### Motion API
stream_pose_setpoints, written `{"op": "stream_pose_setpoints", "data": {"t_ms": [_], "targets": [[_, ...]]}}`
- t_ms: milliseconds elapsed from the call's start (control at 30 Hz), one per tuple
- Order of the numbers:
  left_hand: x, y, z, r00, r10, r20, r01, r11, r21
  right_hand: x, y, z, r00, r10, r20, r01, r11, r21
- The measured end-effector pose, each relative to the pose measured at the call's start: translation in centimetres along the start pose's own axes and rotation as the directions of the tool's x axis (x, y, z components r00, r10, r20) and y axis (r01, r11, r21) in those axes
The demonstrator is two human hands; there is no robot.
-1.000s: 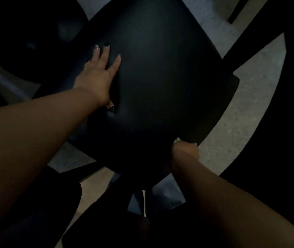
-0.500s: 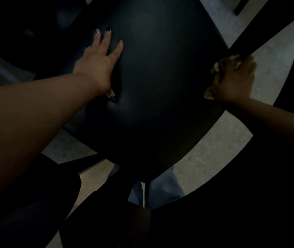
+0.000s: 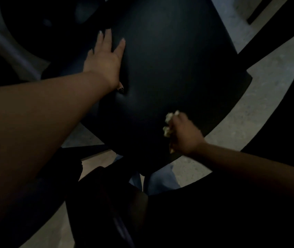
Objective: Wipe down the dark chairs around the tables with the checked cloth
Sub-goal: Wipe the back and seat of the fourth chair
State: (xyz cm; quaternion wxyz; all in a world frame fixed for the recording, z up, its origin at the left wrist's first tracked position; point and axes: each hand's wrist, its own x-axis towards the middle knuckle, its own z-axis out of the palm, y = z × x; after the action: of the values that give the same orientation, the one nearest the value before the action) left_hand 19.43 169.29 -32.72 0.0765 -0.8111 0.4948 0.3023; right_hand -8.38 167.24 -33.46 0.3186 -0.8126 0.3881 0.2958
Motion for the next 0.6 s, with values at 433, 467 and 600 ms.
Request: {"op": "stream_pose_setpoints", "data": {"t_ms": [433,467,600], "targets": [[-6.2,-3.6,3.8,0.981,-0.162,0.110,0.174,0.979,-0.104,2.4,-0.8,-0.1,0.608,-0.779,0.149,0.777,0.546,-0.313],[-6.1,-3.6,3.9,0.981,-0.166,0.102,0.177,0.978,-0.109,3.5,-0.4,-2.5,0.698,-0.716,0.023,0.697,0.670,-0.255],[-6.0,-3.5,4.1,0.980,-0.178,0.091,0.188,0.975,-0.116,8.6,1.5,-10.7,0.838,-0.344,-0.423,0.296,0.939,-0.177]]}}
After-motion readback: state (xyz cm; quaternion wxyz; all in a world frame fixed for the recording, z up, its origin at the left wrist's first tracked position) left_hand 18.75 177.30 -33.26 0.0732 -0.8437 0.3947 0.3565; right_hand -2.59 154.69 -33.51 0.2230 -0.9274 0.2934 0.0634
